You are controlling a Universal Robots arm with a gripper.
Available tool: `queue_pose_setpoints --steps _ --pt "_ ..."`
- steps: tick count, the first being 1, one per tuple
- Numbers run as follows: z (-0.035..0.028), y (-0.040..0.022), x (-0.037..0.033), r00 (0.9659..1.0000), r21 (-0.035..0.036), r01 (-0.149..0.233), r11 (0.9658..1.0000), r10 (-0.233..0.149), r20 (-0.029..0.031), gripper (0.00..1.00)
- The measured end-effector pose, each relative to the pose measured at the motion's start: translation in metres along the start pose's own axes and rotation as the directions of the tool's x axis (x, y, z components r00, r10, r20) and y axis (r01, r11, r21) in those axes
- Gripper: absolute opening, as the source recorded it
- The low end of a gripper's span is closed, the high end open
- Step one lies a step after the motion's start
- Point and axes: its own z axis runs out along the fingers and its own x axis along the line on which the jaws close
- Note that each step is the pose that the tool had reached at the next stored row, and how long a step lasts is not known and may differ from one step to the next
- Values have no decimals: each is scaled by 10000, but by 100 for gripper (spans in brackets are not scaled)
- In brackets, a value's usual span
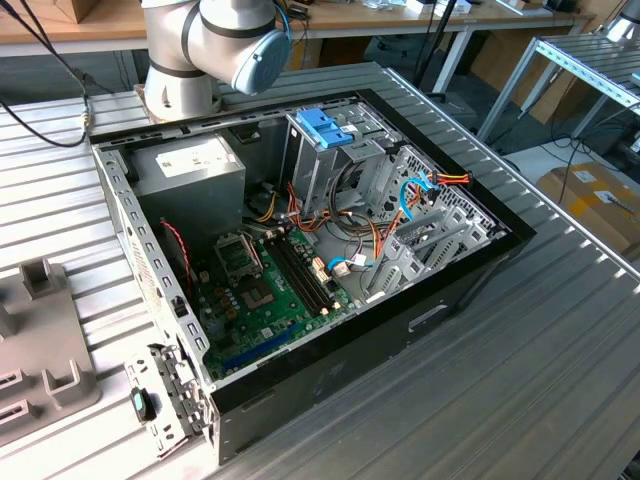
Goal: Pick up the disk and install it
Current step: 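Pick up the disk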
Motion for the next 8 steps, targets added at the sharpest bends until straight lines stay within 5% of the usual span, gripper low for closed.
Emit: queue_pose_setpoints --steps 8 --pt "0 1 0 9987 10 510 9987 -510 -25 11"
